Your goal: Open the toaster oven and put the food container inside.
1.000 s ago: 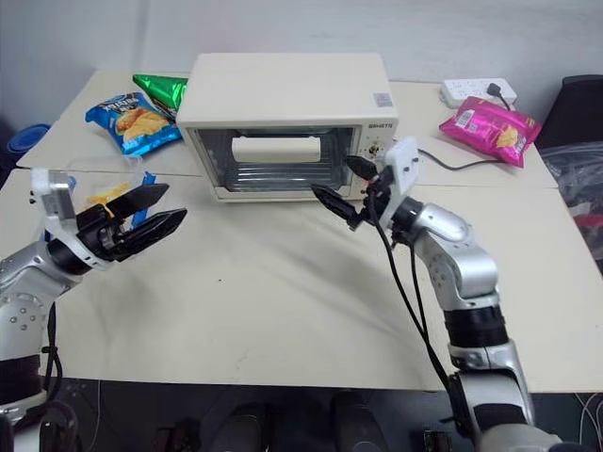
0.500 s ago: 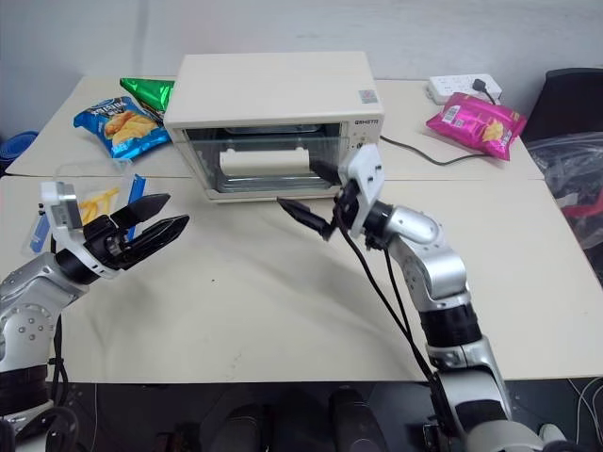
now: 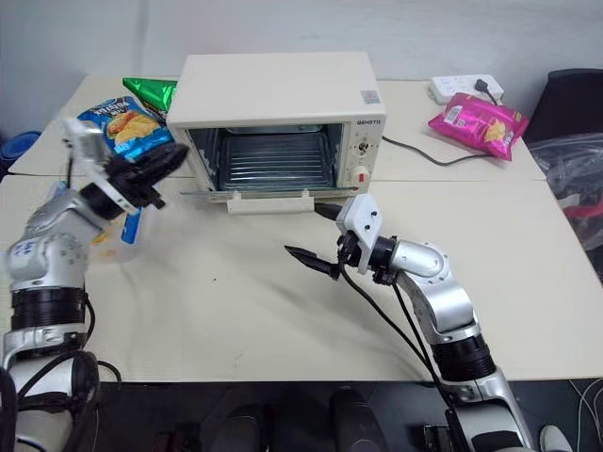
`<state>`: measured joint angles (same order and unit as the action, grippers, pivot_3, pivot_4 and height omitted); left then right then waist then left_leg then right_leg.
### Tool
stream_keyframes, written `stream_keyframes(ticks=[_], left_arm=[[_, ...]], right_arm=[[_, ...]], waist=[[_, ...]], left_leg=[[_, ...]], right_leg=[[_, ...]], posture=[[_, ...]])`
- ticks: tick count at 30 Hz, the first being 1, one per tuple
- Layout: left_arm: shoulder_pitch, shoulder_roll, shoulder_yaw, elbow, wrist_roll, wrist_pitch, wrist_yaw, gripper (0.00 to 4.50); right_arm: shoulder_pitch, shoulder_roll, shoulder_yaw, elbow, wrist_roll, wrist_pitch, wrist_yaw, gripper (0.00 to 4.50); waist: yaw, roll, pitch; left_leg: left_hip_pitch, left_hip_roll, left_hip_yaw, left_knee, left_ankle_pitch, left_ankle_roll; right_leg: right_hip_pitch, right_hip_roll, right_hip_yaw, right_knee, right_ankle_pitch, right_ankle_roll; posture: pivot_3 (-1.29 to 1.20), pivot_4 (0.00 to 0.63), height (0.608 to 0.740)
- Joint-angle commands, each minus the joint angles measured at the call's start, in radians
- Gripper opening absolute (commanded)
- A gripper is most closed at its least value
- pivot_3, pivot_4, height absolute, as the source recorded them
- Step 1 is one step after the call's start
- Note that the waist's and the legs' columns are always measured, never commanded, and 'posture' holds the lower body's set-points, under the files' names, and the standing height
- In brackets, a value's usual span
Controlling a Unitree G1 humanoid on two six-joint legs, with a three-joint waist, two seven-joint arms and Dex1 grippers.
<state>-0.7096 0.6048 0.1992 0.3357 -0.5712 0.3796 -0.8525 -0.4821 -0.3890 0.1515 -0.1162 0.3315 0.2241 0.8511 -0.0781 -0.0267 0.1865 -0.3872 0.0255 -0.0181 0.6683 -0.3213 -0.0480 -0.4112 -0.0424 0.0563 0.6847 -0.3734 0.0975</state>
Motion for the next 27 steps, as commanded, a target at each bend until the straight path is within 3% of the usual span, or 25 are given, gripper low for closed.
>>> stream_keyframes(ticks=[1, 9, 13, 17, 20, 24, 26, 27], left_arm=[[0.025, 0.008, -0.071, -0.020, 0.067, -0.052, -0.091, 0.01], [0.130, 0.006, -0.136, -0.057, 0.174, -0.121, -0.114, 0.01], [0.208, 0.011, -0.140, -0.094, 0.225, -0.155, -0.079, 0.01], [0.267, 0.001, -0.115, -0.136, 0.223, -0.150, -0.052, 0.01], [0.283, 0.003, -0.112, -0.152, 0.226, -0.143, -0.040, 0.01], [0.323, 0.020, -0.111, -0.178, 0.255, -0.160, -0.021, 0.01], [0.364, -0.007, -0.050, -0.226, 0.210, -0.143, 0.030, 0.01], [0.394, -0.026, -0.005, -0.279, 0.162, -0.115, 0.057, 0.39]], right_arm=[[0.054, -0.018, -0.021, -0.036, -0.006, -0.034, 0.002, 4.50], [0.389, -0.111, -0.147, -0.148, 0.021, -0.116, 0.005, 4.50], [0.595, -0.132, -0.306, -0.213, 0.087, -0.210, 0.017, 4.50], [0.585, -0.143, -0.358, -0.227, 0.138, -0.217, 0.018, 4.50], [0.547, -0.145, -0.351, -0.200, 0.136, -0.229, 0.027, 4.50], [0.463, -0.110, -0.295, -0.167, 0.128, -0.251, 0.031, 4.50], [0.427, -0.094, -0.266, -0.172, 0.145, -0.237, 0.041, 4.50], [0.409, -0.086, -0.255, -0.178, 0.159, -0.227, 0.045, 4.50]], waist=[[-0.002, 0.000, 0.000], [0.008, 0.001, -0.001], [0.019, 0.004, -0.003], [0.024, 0.002, -0.002], [0.029, 0.003, -0.002], [0.036, 0.003, -0.002], [0.035, 0.003, -0.002], [0.034, 0.003, -0.002]], left_leg=[[0.000, 0.000, 0.000, 0.000, 0.000, 0.000], [0.001, 0.000, 0.001, 0.000, 0.000, 0.001], [0.005, 0.000, 0.003, -0.002, -0.001, 0.001], [0.007, 0.001, 0.002, 0.000, -0.001, 0.005], [0.022, 0.001, 0.000, -0.004, -0.001, 0.007], [0.019, 0.001, 0.000, -0.004, -0.001, 0.007], [0.019, 0.002, 0.000, -0.005, -0.001, 0.007], [0.018, 0.002, 0.000, -0.005, -0.002, 0.007]], right_leg=[[0.000, 0.000, 0.000, 0.000, 0.000, 0.000], [0.001, -0.002, 0.002, -0.003, 0.000, 0.000], [0.003, 0.000, 0.003, -0.003, 0.000, 0.000], [0.005, 0.000, 0.004, 0.000, 0.002, 0.000], [0.021, 0.001, 0.003, -0.005, 0.003, -0.001], [0.019, 0.001, 0.003, -0.007, 0.003, -0.001], [0.019, 0.001, 0.003, -0.008, 0.003, -0.001], [0.018, 0.001, 0.003, -0.008, 0.003, -0.001]], posture=[[0.00, 0.150, 0.740], [0.00, 0.150, 0.740], [0.00, 0.150, 0.740], [0.00, 0.150, 0.740], [0.00, 0.150, 0.740], [0.00, 0.150, 0.740], [0.00, 0.150, 0.740], [0.00, 0.150, 0.740]])
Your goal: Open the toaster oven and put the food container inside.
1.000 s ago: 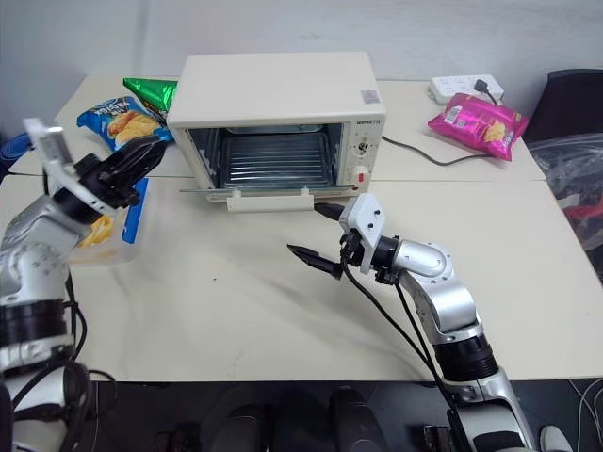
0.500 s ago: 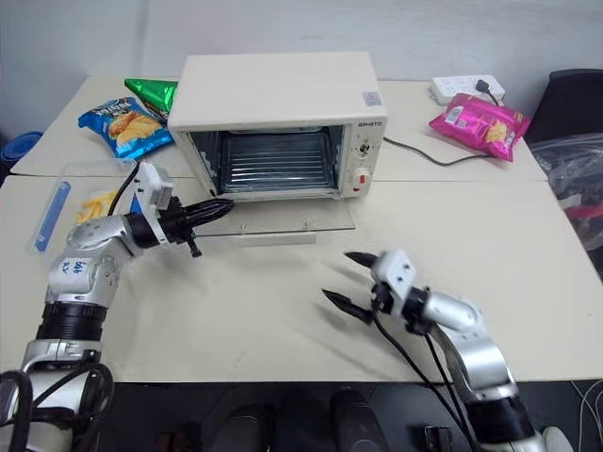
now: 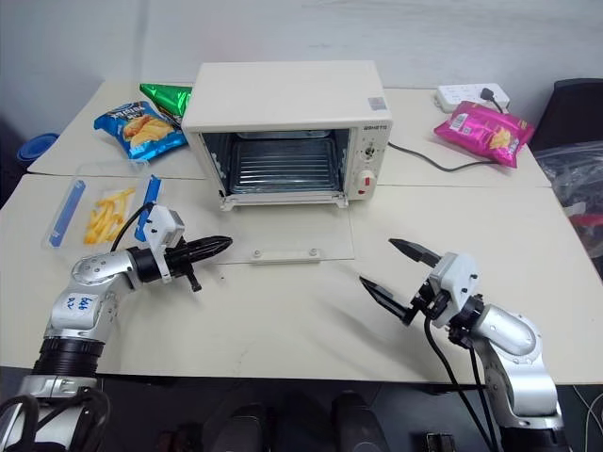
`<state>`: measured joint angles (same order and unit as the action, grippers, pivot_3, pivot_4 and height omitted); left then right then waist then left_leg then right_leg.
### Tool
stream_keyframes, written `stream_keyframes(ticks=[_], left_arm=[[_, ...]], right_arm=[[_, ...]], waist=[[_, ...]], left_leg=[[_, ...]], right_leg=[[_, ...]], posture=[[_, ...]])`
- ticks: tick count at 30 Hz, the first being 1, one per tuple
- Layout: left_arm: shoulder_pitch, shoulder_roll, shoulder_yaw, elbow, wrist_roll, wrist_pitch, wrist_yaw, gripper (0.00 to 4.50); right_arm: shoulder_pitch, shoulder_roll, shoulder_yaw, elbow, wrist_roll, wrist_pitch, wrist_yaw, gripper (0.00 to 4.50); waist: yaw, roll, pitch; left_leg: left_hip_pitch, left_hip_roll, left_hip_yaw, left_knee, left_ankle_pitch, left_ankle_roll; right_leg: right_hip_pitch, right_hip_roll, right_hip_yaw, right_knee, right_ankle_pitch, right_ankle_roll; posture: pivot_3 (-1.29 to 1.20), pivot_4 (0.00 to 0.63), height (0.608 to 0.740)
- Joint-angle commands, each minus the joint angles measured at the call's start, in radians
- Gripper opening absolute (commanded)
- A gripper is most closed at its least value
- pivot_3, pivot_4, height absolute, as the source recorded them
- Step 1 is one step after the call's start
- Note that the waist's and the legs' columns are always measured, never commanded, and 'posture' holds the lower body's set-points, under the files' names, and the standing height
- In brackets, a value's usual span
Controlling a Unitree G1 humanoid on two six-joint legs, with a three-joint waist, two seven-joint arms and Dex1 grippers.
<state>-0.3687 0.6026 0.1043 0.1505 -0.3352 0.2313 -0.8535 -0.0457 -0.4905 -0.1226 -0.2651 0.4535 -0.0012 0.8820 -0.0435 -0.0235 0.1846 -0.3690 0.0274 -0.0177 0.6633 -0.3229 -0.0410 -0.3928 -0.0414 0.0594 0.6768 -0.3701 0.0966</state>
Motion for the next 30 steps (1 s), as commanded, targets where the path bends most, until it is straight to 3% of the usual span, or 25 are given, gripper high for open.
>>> stream_keyframes(ticks=[1, 4, 9, 13, 15, 19, 24, 28, 30], left_arm=[[0.074, -0.036, 0.119, -0.133, -0.107, 0.053, 0.074, 0.56], [0.168, -0.084, 0.281, -0.295, -0.212, 0.098, 0.202, 1.39], [0.455, -0.129, 0.612, -0.518, -0.355, 0.302, 0.447, 2.82], [0.578, -0.191, 0.784, -0.534, -0.410, 0.338, 0.591, 4.04], [0.635, -0.197, 0.807, -0.509, -0.386, 0.340, 0.608, 4.48], [0.560, -0.208, 0.815, -0.529, -0.463, 0.390, 0.740, 4.48], [0.419, -0.158, 0.770, -0.572, -0.542, 0.629, 0.990, 4.48], [0.214, -0.203, 0.782, -0.564, -0.761, 0.771, 1.305, 4.48], [0.126, -0.226, 0.773, -0.530, -0.796, 0.792, 1.439, 4.48]], right_arm=[[-0.038, 0.020, 0.024, -0.034, 0.047, 0.004, 0.016, 4.50], [-0.084, 0.037, 0.044, -0.047, 0.083, 0.020, 0.025, 4.50], [-0.139, 0.065, 0.106, -0.046, 0.087, -0.024, 0.088, 4.50], [-0.171, 0.082, 0.117, -0.020, 0.093, -0.053, 0.120, 4.50], [-0.186, 0.092, 0.112, -0.004, 0.102, -0.064, 0.126, 4.50], [-0.200, 0.087, 0.112, 0.015, 0.099, -0.079, 0.154, 4.50], [-0.215, 0.079, 0.117, 0.031, 0.085, -0.108, 0.193, 4.50], [-0.226, 0.075, 0.116, 0.038, 0.077, -0.130, 0.207, 4.50], [-0.225, 0.068, 0.113, 0.038, 0.076, -0.130, 0.209, 4.50]], waist=[[0.000, 0.000, 0.000], [0.008, 0.000, 0.000], [-0.009, 0.000, 0.000], [0.004, -0.001, 0.000], [0.012, -0.002, 0.000], [0.031, -0.002, 0.000], [0.030, -0.002, 0.000], [0.027, -0.003, -0.001], [0.027, -0.003, -0.001]], left_leg=[[-0.001, 0.000, 0.000, 0.000, 0.000, 0.000], [-0.002, 0.001, -0.001, 0.001, 0.000, 0.000], [-0.001, 0.002, -0.001, -0.001, -0.002, 0.001], [-0.001, 0.001, -0.002, 0.000, -0.002, 0.001], [0.000, 0.000, -0.002, 0.000, -0.002, 0.001], [0.000, -0.001, -0.005, 0.000, -0.002, 0.001], [0.000, -0.001, -0.009, 0.000, -0.002, 0.001], [-0.001, 0.000, -0.009, 0.000, -0.002, 0.001], [-0.001, 0.000, -0.010, 0.000, -0.002, 0.000]], right_leg=[[-0.001, 0.000, 0.000, 0.000, 0.000, 0.000], [-0.001, -0.001, -0.001, -0.001, 0.000, 0.000], [0.000, -0.001, -0.001, -0.002, 0.000, 0.000], [0.002, -0.001, -0.002, -0.003, 0.000, 0.000], [0.003, -0.002, -0.003, -0.004, 0.001, 0.000], [0.005, -0.003, -0.005, -0.007, 0.001, 0.000], [0.008, -0.003, -0.008, -0.011, 0.002, 0.000], [0.008, -0.002, -0.010, -0.012, 0.002, 0.000], [0.009, -0.002, -0.010, -0.013, 0.003, 0.000]], posture=[[0.00, 0.150, 0.740], [0.00, 0.150, 0.740], [0.00, 0.150, 0.740], [0.00, 0.150, 0.740], [0.00, 0.150, 0.740], [0.00, 0.150, 0.740], [0.00, 0.150, 0.740], [0.00, 0.150, 0.740], [0.00, 0.150, 0.740]])
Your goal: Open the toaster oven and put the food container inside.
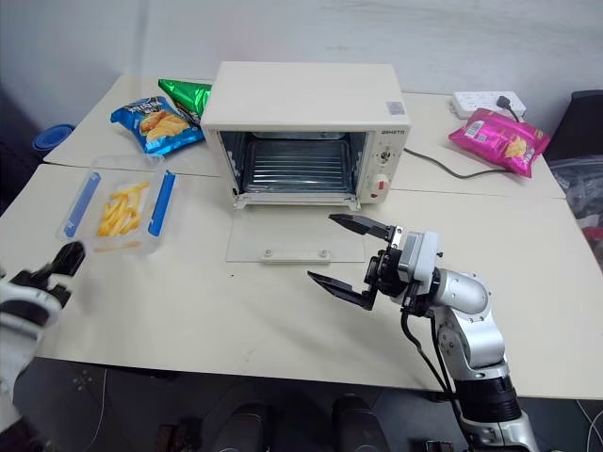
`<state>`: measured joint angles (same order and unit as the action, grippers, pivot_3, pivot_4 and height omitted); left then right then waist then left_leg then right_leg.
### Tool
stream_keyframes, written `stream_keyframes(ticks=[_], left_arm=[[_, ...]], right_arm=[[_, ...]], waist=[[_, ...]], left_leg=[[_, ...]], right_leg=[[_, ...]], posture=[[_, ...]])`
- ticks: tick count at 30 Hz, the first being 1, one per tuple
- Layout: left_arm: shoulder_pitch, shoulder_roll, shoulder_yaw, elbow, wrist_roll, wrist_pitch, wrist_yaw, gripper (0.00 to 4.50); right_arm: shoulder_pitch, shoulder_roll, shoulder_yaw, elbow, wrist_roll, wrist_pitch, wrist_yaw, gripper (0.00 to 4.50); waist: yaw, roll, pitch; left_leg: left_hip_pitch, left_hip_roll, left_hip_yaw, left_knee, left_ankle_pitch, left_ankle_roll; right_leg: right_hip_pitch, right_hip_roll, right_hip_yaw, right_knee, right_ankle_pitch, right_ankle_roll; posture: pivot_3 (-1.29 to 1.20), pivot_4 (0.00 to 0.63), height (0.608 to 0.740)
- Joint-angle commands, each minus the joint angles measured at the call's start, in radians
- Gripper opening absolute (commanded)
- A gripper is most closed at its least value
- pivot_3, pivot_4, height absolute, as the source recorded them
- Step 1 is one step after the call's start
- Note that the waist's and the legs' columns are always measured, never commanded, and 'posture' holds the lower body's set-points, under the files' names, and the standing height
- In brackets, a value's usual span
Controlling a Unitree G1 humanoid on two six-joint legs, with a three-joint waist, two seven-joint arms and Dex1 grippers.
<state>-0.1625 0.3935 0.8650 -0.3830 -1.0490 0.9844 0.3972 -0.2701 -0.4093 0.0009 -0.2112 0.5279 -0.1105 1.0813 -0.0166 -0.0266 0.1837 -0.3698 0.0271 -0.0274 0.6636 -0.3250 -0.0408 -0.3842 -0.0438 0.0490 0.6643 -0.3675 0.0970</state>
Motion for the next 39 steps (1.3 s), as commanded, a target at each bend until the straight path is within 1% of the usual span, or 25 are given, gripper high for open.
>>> stream_keyframes(ticks=[1, 3, 5, 8, 9, 11, 15, 21, 24, 25, 27, 30, 32, 34, 37, 39], left_arm=[[-0.117, -0.034, 0.019, 0.017, -0.097, 0.033, 0.267, 4.48], [-0.186, -0.046, 0.012, 0.051, -0.125, 0.032, 0.362, 4.48], [-0.247, -0.053, -0.005, 0.096, -0.150, 0.034, 0.439, 4.48], [-0.306, -0.045, -0.021, 0.199, -0.139, 0.046, 0.523, 4.48], [-0.321, -0.035, -0.030, 0.224, -0.127, 0.046, 0.531, 4.31], [-0.349, 0.001, -0.052, 0.262, -0.097, 0.050, 0.535, 3.90], [-0.388, 0.064, -0.071, 0.331, -0.083, 0.065, 0.525, 2.73], [-0.398, 0.160, -0.067, 0.410, -0.045, 0.084, 0.472, 0.92], [-0.392, 0.271, -0.064, 0.486, -0.028, 0.135, 0.374, 0.18], [-0.388, 0.312, -0.070, 0.501, -0.017, 0.148, 0.334, 0.09], [-0.374, 0.399, -0.103, 0.512, 0.001, 0.185, 0.229, 0.06], [-0.379, 0.483, -0.112, 0.542, -0.014, 0.278, 0.123, 0.06], [-0.355, 0.595, -0.179, 0.535, -0.019, 0.355, -0.057, 0.06], [-0.346, 0.681, -0.237, 0.511, -0.028, 0.390, -0.230, 0.06], [-0.360, 0.737, -0.327, 0.471, -0.031, 0.429, -0.398, 0.06], [-0.397, 0.721, -0.388, 0.423, -0.037, 0.467, -0.442, 0.06]], right_arm=[[0.001, -0.017, -0.012, -0.014, 0.001, -0.021, 0.011, 4.50], [0.008, -0.021, -0.015, -0.015, -0.002, -0.023, 0.008, 4.50], [0.019, -0.021, -0.015, -0.022, -0.003, -0.022, 0.001, 4.50], [0.041, -0.015, -0.007, -0.038, -0.008, -0.022, -0.013, 4.50], [0.045, -0.013, -0.007, -0.042, -0.010, -0.021, -0.023, 4.50], [0.048, -0.005, -0.010, -0.048, -0.018, -0.024, -0.046, 4.50], [0.055, 0.005, -0.007, -0.057, -0.033, -0.028, -0.075, 4.50], [0.064, 0.010, 0.000, -0.060, -0.045, -0.036, -0.094, 4.50], [0.070, 0.015, -0.001, -0.048, -0.040, -0.032, -0.101, 4.50], [0.072, 0.015, -0.001, -0.042, -0.040, -0.036, -0.098, 4.50], [0.076, 0.014, -0.004, -0.030, -0.039, -0.043, -0.090, 4.50], [0.084, 0.014, -0.005, -0.015, -0.040, -0.053, -0.080, 4.50], [0.097, 0.009, -0.010, -0.010, -0.036, -0.058, -0.072, 4.50], [0.114, 0.001, -0.019, -0.001, -0.035, -0.065, -0.063, 4.50], [0.132, -0.007, -0.029, 0.014, -0.041, -0.075, -0.058, 4.50], [0.143, -0.013, -0.039, 0.028, -0.047, -0.084, -0.059, 4.50]], waist=[[-0.002, 0.000, 0.000], [-0.009, 0.000, 0.000], [-0.011, 0.000, 0.000], [-0.011, 0.000, 0.000], [-0.012, 0.000, 0.000], [-0.012, 0.000, 0.000], [-0.009, -0.001, 0.000], [-0.012, -0.001, 0.000], [-0.015, -0.001, 0.000], [-0.016, -0.002, 0.000], [-0.016, -0.002, 0.000], [-0.014, -0.002, 0.001], [-0.011, -0.002, 0.001], [-0.011, -0.002, 0.001], [-0.011, -0.001, 0.001], [-0.012, 0.000, 0.002]], left_leg=[[0.000, 0.000, 0.000, 0.000, 0.000, 0.000], [0.000, 0.000, 0.000, 0.000, 0.000, -0.001], [0.000, 0.000, 0.000, 0.000, 0.003, -0.005], [0.000, 0.000, 0.000, 0.000, 0.004, -0.006], [0.000, 0.000, 0.001, 0.000, 0.004, -0.007], [0.000, 0.000, 0.002, 0.000, 0.004, -0.007], [-0.002, 0.000, 0.004, 0.001, 0.004, -0.008], [-0.002, 0.000, 0.007, 0.000, 0.005, -0.008], [-0.001, 0.000, 0.009, 0.000, 0.005, -0.008], [-0.002, 0.001, 0.009, 0.000, 0.005, -0.008], [-0.002, 0.001, 0.009, -0.001, 0.004, -0.009], [-0.002, 0.001, 0.009, -0.001, 0.004, -0.009], [-0.002, 0.000, 0.008, -0.001, 0.004, -0.008], [-0.002, 0.000, 0.008, -0.001, 0.004, -0.008], [-0.002, 0.000, 0.008, -0.002, 0.004, -0.008], [-0.002, 0.000, 0.008, -0.002, 0.004, -0.008]], right_leg=[[0.000, 0.000, 0.000, 0.000, 0.000, 0.000], [0.000, 0.000, 0.000, 0.000, 0.000, 0.000], [0.000, 0.001, 0.000, 0.000, 0.000, 0.000], [0.000, 0.002, 0.000, 0.000, 0.000, 0.000], [0.000, 0.002, 0.000, 0.000, 0.000, 0.000], [-0.001, 0.002, 0.001, 0.000, 0.000, 0.000], [-0.006, 0.002, 0.002, 0.004, 0.000, 0.000], [-0.007, 0.002, 0.002, 0.005, 0.000, 0.000], [-0.009, 0.003, 0.002, 0.007, 0.000, 0.000], [-0.009, 0.003, 0.002, 0.007, 0.000, 0.000], [-0.010, 0.004, 0.002, 0.007, 0.000, 0.000], [-0.009, 0.003, 0.003, 0.006, 0.000, 0.000], [-0.009, 0.001, 0.004, 0.006, 0.000, 0.000], [-0.008, 0.001, 0.005, 0.004, 0.000, 0.000], [-0.008, 0.001, 0.005, 0.004, 0.000, 0.000], [-0.008, 0.001, 0.006, 0.003, 0.000, 0.000]], posture=[[0.00, 0.150, 0.740], [0.00, 0.150, 0.740], [0.00, 0.150, 0.740], [0.00, 0.150, 0.740], [0.00, 0.150, 0.740], [0.00, 0.150, 0.740], [0.00, 0.150, 0.740], [0.00, 0.150, 0.740], [0.00, 0.150, 0.740], [0.00, 0.150, 0.740], [0.00, 0.150, 0.740], [0.00, 0.150, 0.740], [0.00, 0.150, 0.740], [0.00, 0.150, 0.740], [0.00, 0.150, 0.740], [0.00, 0.150, 0.740]])
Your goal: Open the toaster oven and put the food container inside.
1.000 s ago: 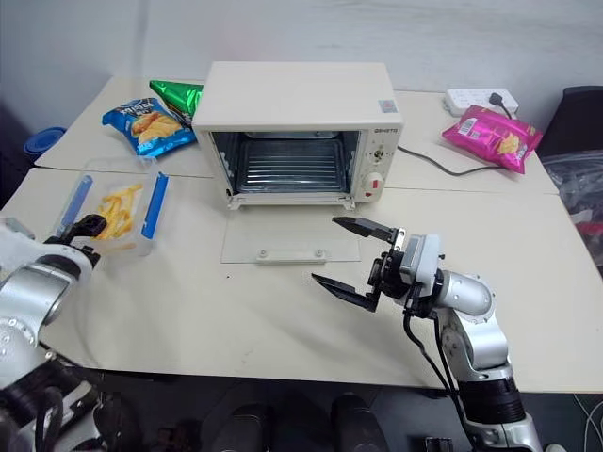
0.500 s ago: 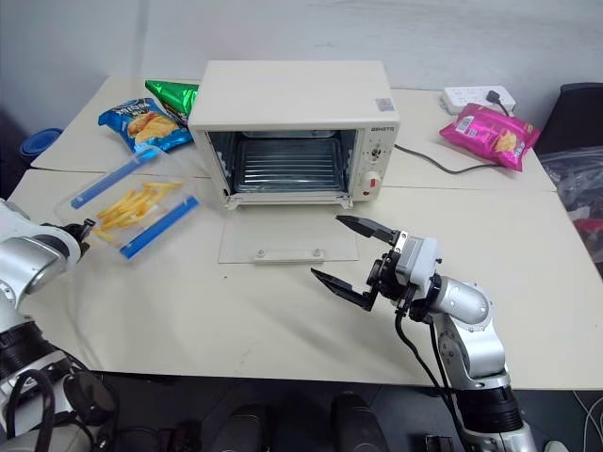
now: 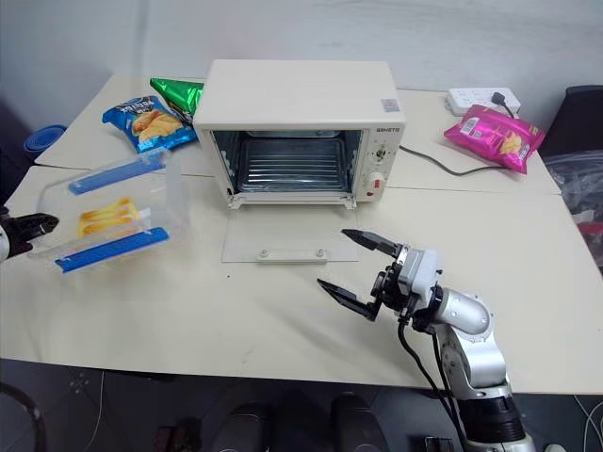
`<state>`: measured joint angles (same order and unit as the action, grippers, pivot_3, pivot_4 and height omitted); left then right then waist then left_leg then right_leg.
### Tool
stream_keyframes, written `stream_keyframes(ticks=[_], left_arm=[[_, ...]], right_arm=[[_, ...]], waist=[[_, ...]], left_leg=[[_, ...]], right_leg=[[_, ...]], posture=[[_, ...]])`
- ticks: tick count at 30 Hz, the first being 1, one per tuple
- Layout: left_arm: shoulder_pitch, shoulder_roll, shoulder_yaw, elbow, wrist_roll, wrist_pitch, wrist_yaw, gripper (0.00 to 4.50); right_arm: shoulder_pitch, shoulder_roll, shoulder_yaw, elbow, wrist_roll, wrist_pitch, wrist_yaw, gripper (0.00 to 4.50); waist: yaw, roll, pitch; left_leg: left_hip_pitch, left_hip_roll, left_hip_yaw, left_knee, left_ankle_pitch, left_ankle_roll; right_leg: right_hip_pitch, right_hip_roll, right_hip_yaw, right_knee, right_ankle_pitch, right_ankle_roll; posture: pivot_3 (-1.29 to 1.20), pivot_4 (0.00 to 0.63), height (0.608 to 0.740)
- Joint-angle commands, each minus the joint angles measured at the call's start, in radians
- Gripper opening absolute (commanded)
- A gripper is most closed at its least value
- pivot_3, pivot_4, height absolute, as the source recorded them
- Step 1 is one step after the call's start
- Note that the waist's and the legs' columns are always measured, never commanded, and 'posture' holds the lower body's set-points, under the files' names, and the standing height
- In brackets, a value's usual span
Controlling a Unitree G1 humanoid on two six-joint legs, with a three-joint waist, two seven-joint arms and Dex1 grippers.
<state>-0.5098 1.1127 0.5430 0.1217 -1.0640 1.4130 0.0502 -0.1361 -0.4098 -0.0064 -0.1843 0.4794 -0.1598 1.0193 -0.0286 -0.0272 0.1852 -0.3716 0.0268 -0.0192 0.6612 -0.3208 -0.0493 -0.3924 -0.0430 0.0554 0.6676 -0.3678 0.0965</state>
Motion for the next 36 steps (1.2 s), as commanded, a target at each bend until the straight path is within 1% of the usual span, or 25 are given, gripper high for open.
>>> stream_keyframes(ticks=[1, 3, 5, 7, 9, 12, 17, 19, 21, 24, 25, 27, 28, 29, 30, 31, 32, 33, 34, 35, 36], left_arm=[[-0.082, -0.025, -0.089, -0.104, -0.029, 0.059, -0.097, 0.06], [-0.136, -0.067, -0.140, -0.151, -0.020, 0.076, -0.113, 0.06], [-0.201, -0.142, -0.221, -0.202, 0.019, 0.076, -0.095, 0.06], [-0.255, -0.225, -0.271, -0.220, 0.062, 0.074, -0.065, 0.06], [-0.301, -0.343, -0.281, -0.217, 0.107, 0.057, -0.006, 0.06], [-0.346, -0.479, -0.280, -0.196, 0.176, 0.019, 0.050, 0.06], [-0.369, -0.607, -0.271, -0.183, 0.257, 0.011, 0.086, 0.06], [-0.363, -0.636, -0.263, -0.191, 0.286, 0.005, 0.096, 0.79], [-0.364, -0.657, -0.245, -0.193, 0.310, 0.000, 0.103, 1.31], [-0.375, -0.715, -0.171, -0.185, 0.318, -0.063, 0.105, 2.24], [-0.380, -0.715, -0.143, -0.175, 0.285, -0.029, 0.069, 2.47], [-0.385, -0.711, -0.072, -0.152, 0.203, 0.082, -0.007, 2.47], [-0.391, -0.716, -0.021, -0.137, 0.182, 0.110, -0.015, 2.47], [-0.392, -0.707, 0.010, -0.129, 0.162, 0.102, -0.043, 2.47], [-0.383, -0.673, 0.015, -0.126, 0.156, 0.089, -0.086, 2.47], [-0.344, -0.600, -0.018, -0.144, 0.157, 0.030, -0.205, 2.50], [-0.286, -0.510, -0.071, -0.165, 0.175, -0.046, -0.350, 2.31], [-0.244, -0.446, -0.112, -0.176, 0.191, -0.104, -0.454, 2.09], [-0.184, -0.372, -0.158, -0.195, 0.211, -0.190, -0.603, 1.91], [-0.130, -0.304, -0.218, -0.205, 0.260, -0.286, -0.713, 1.59], [-0.075, -0.243, -0.289, -0.201, 0.348, -0.438, -0.818, 1.28]], right_arm=[[0.015, -0.016, -0.035, 0.007, -0.004, -0.040, 0.001, 4.50], [0.029, -0.027, -0.042, 0.017, -0.015, -0.050, -0.002, 4.50], [0.060, -0.039, -0.063, 0.013, -0.017, -0.052, -0.016, 4.50], [0.092, -0.049, -0.082, -0.006, -0.014, -0.047, -0.031, 4.50], [0.123, -0.059, -0.096, -0.035, -0.012, -0.043, -0.046, 4.50], [0.146, -0.055, -0.103, -0.071, -0.014, -0.032, -0.080, 4.50], [0.184, -0.046, -0.101, -0.127, -0.010, -0.020, -0.125, 4.50], [0.198, -0.045, -0.101, -0.147, -0.013, -0.016, -0.141, 4.50], [0.207, -0.045, -0.103, -0.160, -0.015, -0.014, -0.156, 4.50], [0.207, -0.044, -0.105, -0.168, -0.015, -0.005, -0.181, 4.50], [0.202, -0.043, -0.108, -0.177, -0.004, 0.013, -0.198, 4.50], [0.191, -0.044, -0.113, -0.203, 0.020, 0.054, -0.229, 4.50], [0.188, -0.050, -0.116, -0.219, 0.025, 0.091, -0.255, 4.50], [0.188, -0.061, -0.120, -0.238, 0.035, 0.142, -0.282, 4.50], [0.184, -0.072, -0.122, -0.262, 0.060, 0.182, -0.291, 4.50], [0.185, -0.094, -0.121, -0.292, 0.094, 0.239, -0.293, 4.31], [0.187, -0.121, -0.112, -0.321, 0.115, 0.295, -0.290, 4.09], [0.189, -0.141, -0.105, -0.341, 0.129, 0.334, -0.290, 3.86], [0.189, -0.163, -0.083, -0.356, 0.114, 0.369, -0.290, 3.57], [0.187, -0.178, -0.064, -0.365, 0.098, 0.389, -0.291, 3.16], [0.184, -0.186, -0.042, -0.369, 0.079, 0.407, -0.295, 2.85]], waist=[[0.001, 0.000, 0.000], [0.003, 0.000, 0.000], [0.002, 0.000, 0.000], [0.003, 0.000, 0.000], [0.003, 0.000, 0.000], [-0.003, 0.000, 0.000], [-0.005, 0.000, 0.000], [-0.001, 0.000, 0.000], [0.002, 0.000, 0.000], [0.003, 0.000, 0.000], [0.003, 0.000, 0.000], [0.001, 0.000, 0.000], [0.000, 0.000, 0.000], [0.000, 0.000, 0.000], [0.000, 0.000, 0.000], [-0.002, 0.000, 0.000], [-0.007, 0.000, 0.000], [-0.014, 0.001, 0.000], [-0.019, 0.001, 0.000], [-0.019, 0.001, 0.000], [-0.017, 0.001, 0.001]], left_leg=[[0.000, 0.000, 0.000, 0.000, 0.000, 0.000], [0.000, 0.000, 0.000, 0.000, 0.000, 0.000], [0.000, 0.000, 0.000, 0.001, 0.000, 0.000], [-0.001, 0.000, 0.000, 0.001, 0.000, 0.001], [-0.001, 0.000, 0.001, 0.002, 0.000, 0.001], [-0.001, 0.000, 0.002, 0.003, -0.001, 0.001], [0.000, 0.002, 0.004, 0.002, 0.000, 0.001], [0.000, 0.002, 0.004, 0.003, 0.000, 0.000], [0.000, 0.001, 0.004, 0.003, 0.000, 0.001], [0.000, 0.001, 0.003, 0.004, 0.000, 0.001], [0.000, 0.001, 0.003, 0.004, 0.000, 0.000], [0.000, 0.001, 0.003, 0.004, 0.000, 0.000], [0.000, 0.001, 0.003, 0.004, 0.000, 0.000], [0.000, 0.001, 0.003, 0.004, 0.000, 0.000], [0.000, 0.001, 0.003, 0.004, 0.000, 0.000], [0.000, 0.001, 0.003, 0.004, 0.000, 0.000], [0.000, 0.001, 0.003, 0.003, 0.000, 0.000], [0.000, 0.001, 0.004, 0.003, 0.000, 0.000], [0.002, 0.001, 0.004, 0.001, 0.001, -0.002], [0.002, 0.002, 0.003, 0.000, 0.001, -0.003], [0.002, 0.002, 0.002, -0.001, 0.001, -0.004]], right_leg=[[0.000, 0.000, 0.000, 0.000, 0.000, 0.000], [0.000, 0.000, 0.000, 0.001, 0.000, 0.000], [0.000, 0.001, 0.001, 0.001, 0.000, 0.000], [0.000, 0.000, 0.001, 0.001, 0.000, 0.000], [0.000, 0.001, 0.001, 0.001, 0.000, 0.001], [-0.001, 0.001, 0.003, 0.003, 0.001, 0.001], [-0.003, 0.004, 0.004, 0.005, 0.001, 0.001], [-0.003, 0.004, 0.004, 0.005, 0.001, 0.001], [-0.002, 0.003, 0.004, 0.005, 0.001, 0.001], [-0.002, 0.002, 0.004, 0.005, 0.001, 0.001], [-0.002, 0.002, 0.004, 0.005, 0.001, 0.001], [-0.002, 0.002, 0.004, 0.005, 0.001, 0.001], [-0.002, 0.003, 0.003, 0.005, 0.001, 0.001], [-0.002, 0.003, 0.003, 0.005, 0.001, 0.001], [-0.002, 0.003, 0.003, 0.005, 0.001, 0.001], [-0.002, 0.003, 0.003, 0.006, 0.001, 0.001], [-0.002, 0.003, 0.003, 0.005, 0.001, 0.001], [-0.003, 0.003, 0.003, 0.006, 0.001, 0.001], [-0.003, 0.004, 0.003, 0.005, 0.001, 0.001], [-0.003, 0.005, 0.004, 0.005, 0.000, 0.000], [-0.003, 0.004, 0.004, 0.004, 0.000, 0.000]], posture=[[0.00, 0.150, 0.740], [0.00, 0.150, 0.740], [0.00, 0.150, 0.740], [0.00, 0.150, 0.740], [0.00, 0.150, 0.740], [0.00, 0.150, 0.740], [0.00, 0.150, 0.740], [0.00, 0.150, 0.740], [0.00, 0.150, 0.740], [0.00, 0.150, 0.740], [0.00, 0.150, 0.740], [0.00, 0.150, 0.740], [0.00, 0.150, 0.740], [0.00, 0.150, 0.740], [0.00, 0.150, 0.740], [0.00, 0.150, 0.740], [0.00, 0.150, 0.740], [0.00, 0.150, 0.740], [0.00, 0.150, 0.740], [0.00, 0.150, 0.740], [0.00, 0.150, 0.740]])
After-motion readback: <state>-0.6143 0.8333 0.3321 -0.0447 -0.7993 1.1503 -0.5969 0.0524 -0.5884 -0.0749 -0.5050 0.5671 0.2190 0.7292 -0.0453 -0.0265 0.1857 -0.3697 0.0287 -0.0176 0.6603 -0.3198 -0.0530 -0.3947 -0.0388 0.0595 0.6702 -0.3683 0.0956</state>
